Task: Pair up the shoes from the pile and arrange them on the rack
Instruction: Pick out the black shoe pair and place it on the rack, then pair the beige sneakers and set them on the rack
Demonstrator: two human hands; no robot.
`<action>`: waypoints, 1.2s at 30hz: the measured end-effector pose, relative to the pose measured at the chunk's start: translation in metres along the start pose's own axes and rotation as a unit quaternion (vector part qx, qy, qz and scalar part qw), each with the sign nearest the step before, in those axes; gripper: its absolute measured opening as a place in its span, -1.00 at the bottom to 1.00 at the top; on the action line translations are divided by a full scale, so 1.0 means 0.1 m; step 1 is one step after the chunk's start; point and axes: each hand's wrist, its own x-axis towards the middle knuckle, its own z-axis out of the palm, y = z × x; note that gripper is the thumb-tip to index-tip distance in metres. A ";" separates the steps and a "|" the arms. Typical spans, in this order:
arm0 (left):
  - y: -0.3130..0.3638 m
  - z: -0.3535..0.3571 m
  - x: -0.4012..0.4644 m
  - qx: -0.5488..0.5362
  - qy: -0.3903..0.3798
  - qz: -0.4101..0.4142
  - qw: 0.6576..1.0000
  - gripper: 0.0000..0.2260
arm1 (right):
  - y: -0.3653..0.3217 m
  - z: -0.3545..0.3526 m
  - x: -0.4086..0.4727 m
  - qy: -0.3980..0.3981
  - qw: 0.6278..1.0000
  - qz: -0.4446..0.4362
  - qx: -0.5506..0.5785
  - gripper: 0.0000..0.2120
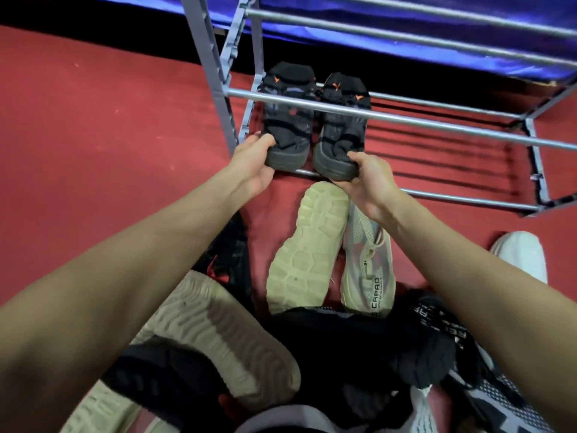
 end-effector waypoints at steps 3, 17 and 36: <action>0.00 0.08 0.00 0.019 0.014 -0.008 1.000 -0.74 | 0.03 0.02 0.04 0.039 0.997 0.004 -0.062 -0.65; -0.42 -0.17 -0.91 0.410 0.047 0.060 0.909 -0.67 | 0.08 -0.05 -0.43 0.018 0.955 -0.088 -0.282 -0.77; -1.06 -0.11 -1.40 0.747 -0.047 -0.047 0.662 0.08 | 0.53 -0.67 -1.24 0.011 0.640 0.109 -0.760 0.22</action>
